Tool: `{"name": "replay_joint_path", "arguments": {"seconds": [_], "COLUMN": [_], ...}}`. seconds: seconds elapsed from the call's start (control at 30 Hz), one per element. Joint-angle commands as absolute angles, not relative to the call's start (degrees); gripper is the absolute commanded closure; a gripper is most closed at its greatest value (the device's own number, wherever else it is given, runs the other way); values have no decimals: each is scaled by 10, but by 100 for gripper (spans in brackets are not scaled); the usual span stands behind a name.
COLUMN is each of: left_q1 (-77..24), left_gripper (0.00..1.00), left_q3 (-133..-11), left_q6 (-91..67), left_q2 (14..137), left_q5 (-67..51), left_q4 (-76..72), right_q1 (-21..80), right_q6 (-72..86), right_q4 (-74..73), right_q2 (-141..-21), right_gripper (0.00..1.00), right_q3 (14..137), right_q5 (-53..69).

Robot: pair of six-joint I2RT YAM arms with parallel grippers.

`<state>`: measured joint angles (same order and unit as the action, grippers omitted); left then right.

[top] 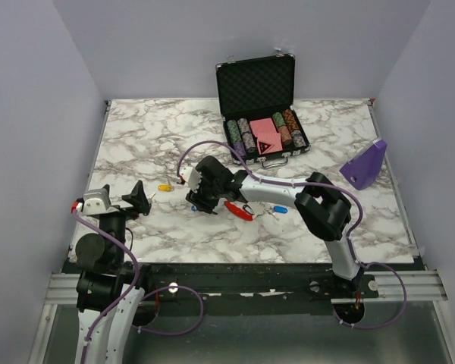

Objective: Put the keys on the keyring

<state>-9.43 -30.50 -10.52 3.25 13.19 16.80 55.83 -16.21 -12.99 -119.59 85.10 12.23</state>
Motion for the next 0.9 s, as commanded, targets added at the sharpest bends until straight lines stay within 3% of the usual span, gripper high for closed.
{"name": "replay_joint_path", "arguments": {"seconds": [0.0, 0.2, 0.53, 0.87], "left_q1": [-91, -91, -91, -91], "left_gripper": [1, 1, 1, 1], "left_q3": [-303, -302, -302, -302], "left_q6": [-98, -98, -98, -98], "left_q2": [30, 30, 29, 29], "left_q5": [128, 129, 129, 130], "left_q4": [163, 163, 164, 163], "right_q1": [566, 568, 579, 579], "right_q6": [-144, -149, -155, -173], "right_q4": [-116, -127, -137, -140], "right_q2": [-1204, -1216, -1230, -1203], "right_gripper": [43, 53, 54, 69], "right_q3": [846, 853, 855, 845], "right_q5": [96, 90, 78, 52]}}
